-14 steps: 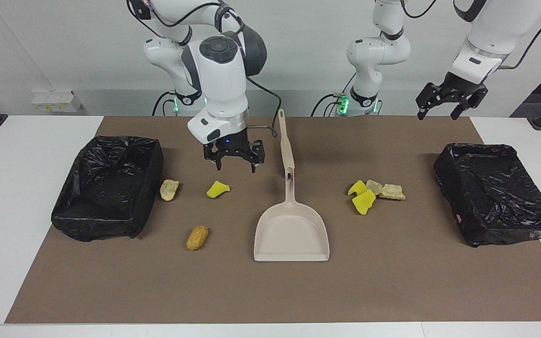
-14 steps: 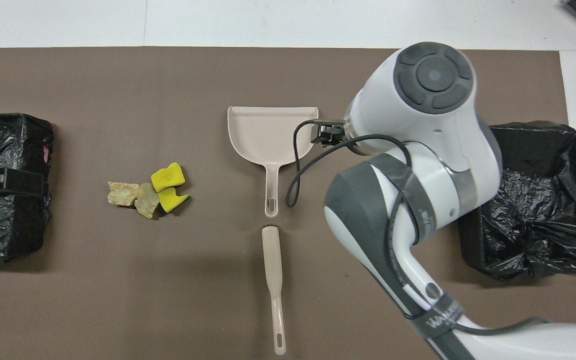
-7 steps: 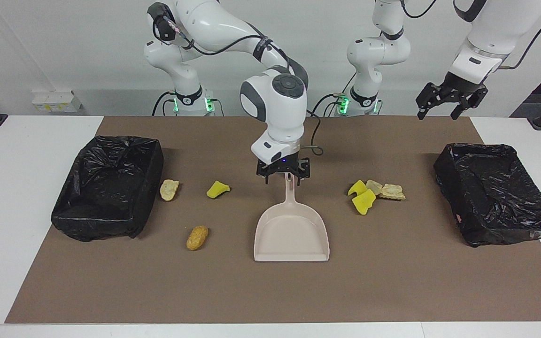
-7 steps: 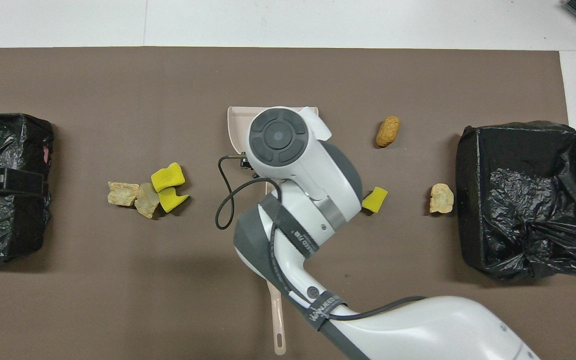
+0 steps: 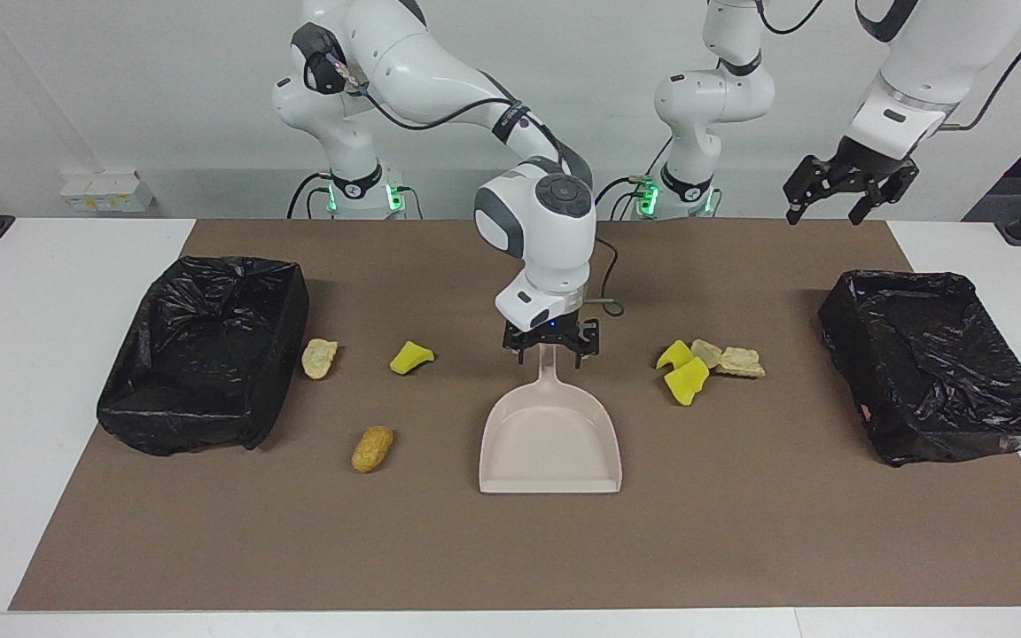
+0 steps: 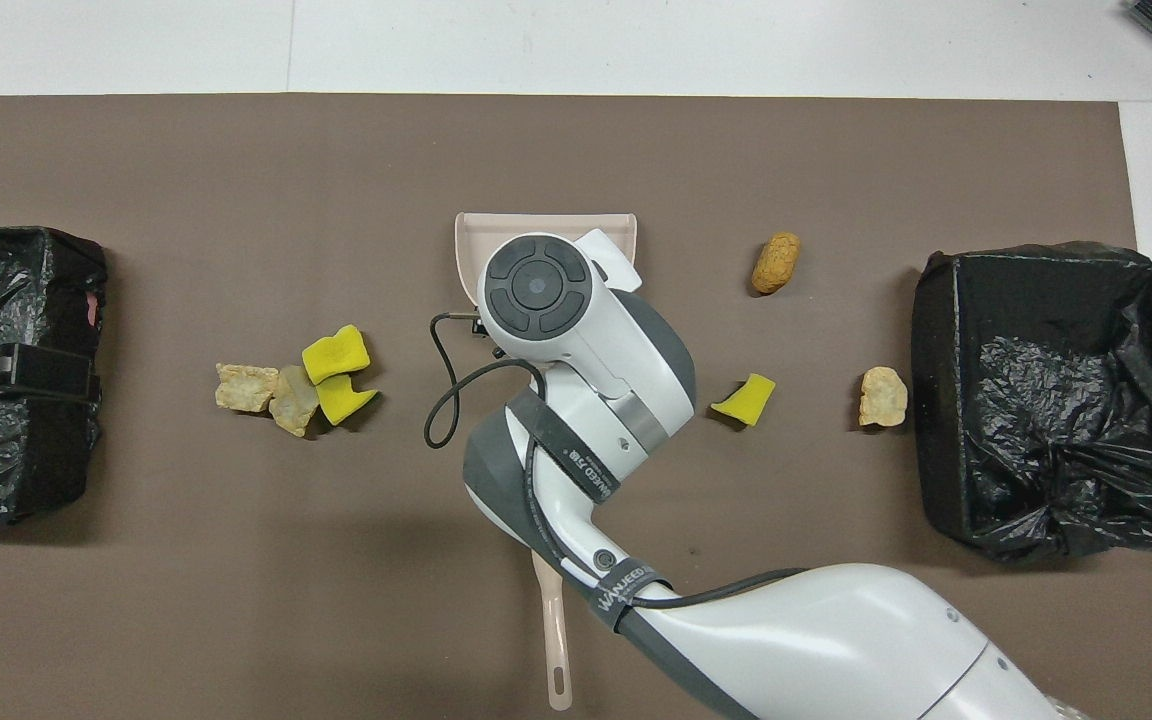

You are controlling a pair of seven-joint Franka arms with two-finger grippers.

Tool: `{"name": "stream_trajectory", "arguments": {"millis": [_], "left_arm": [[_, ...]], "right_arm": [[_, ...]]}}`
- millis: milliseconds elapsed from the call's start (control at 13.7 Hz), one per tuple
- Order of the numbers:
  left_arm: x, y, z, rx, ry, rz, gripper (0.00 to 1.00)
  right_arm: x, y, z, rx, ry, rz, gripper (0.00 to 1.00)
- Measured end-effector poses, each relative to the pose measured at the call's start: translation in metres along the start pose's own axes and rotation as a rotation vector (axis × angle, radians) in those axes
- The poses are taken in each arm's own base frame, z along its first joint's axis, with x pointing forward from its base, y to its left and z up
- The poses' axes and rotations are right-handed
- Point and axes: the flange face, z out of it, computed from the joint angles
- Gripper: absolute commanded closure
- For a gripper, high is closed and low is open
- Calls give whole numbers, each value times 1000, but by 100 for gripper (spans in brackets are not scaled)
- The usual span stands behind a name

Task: Sweep and dump trash in bin
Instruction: 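Reach the right gripper to the dustpan handle and grasp it, then turn the dustpan toward the debris while the left gripper grasps the brush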

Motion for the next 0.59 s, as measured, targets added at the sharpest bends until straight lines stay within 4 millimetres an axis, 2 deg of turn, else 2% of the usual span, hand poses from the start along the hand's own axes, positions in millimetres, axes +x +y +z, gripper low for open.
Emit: {"name": "stream_trajectory", "arguments": {"millis": [146,439,512,586], "left_arm": [[-4,4,9,2,-21,7,0],[-14,5,16,6,-36,7,0],[-16,5,16,7,-37,6,0],[-17,5,17,7,-38,6,0]], "right_arm": [[-3,3,9,2,-31,14,0],[-12,7,29,-19,-68,16,15],[-13,7,30,-9,-82,27,23],[-14,7,30,-1,-92,35,39]]}}
